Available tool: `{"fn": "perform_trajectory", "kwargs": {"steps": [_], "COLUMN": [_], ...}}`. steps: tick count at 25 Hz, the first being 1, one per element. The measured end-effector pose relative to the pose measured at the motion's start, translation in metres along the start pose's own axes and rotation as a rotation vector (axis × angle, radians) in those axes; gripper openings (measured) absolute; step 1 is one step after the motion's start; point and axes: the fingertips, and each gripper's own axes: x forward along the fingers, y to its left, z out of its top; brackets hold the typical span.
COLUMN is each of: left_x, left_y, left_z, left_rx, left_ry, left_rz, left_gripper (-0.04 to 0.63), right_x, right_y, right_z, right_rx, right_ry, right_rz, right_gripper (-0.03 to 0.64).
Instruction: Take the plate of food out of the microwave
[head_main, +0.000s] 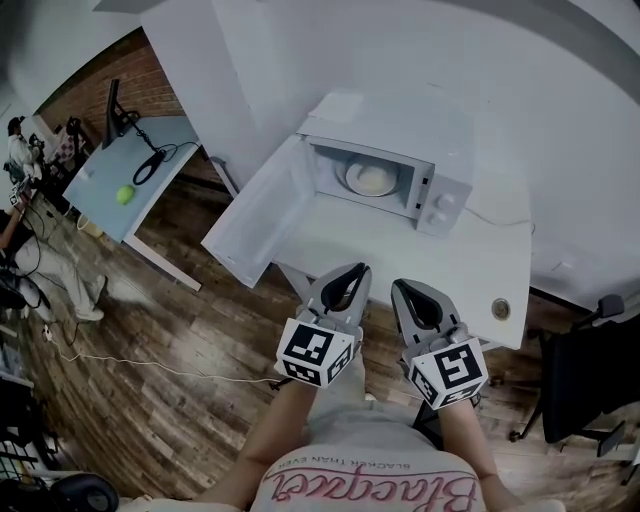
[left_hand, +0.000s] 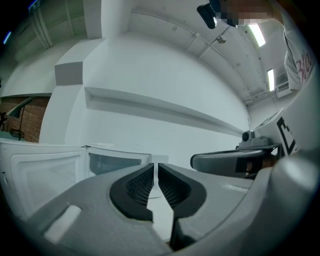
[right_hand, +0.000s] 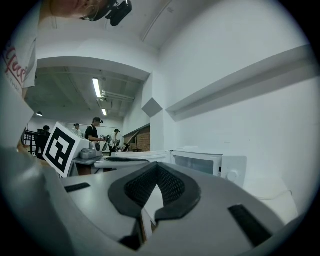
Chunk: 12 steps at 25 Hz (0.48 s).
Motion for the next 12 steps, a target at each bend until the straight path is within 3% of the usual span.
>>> {"fn": "perform_trajectory", "kwargs": {"steps": [1, 5, 9, 12], "left_x": [0.004, 0.023, 0.042, 0.062], "left_y": [0.005, 0.024, 0.042, 0.049], "left_z": [0.0, -0.005, -0.01, -0.013], "left_rx": [-0.003, -0.012, -0.034, -0.048], "left_ry": [-0.001, 0.023, 0.028, 0.026], "left_rz": [0.003, 0.029, 0.034, -0.002], "left_gripper": [0.011, 0.169, 0.203, 0.282], "right_x": [0.004, 0.023, 0.041, 0.056], "right_y": [-0.004, -0.018, -0.03, -0.044], "right_z": [0.0, -0.005, -0.007, -0.01], "right_rx": [0.002, 0.004, -0.002, -0.002], "right_ry": [0.001, 0.015, 0.027, 0.037], "right_rz": [-0.002, -0.008, -0.001, -0.007], "right_gripper": [0.011, 0.011, 0.011, 0.011]}}
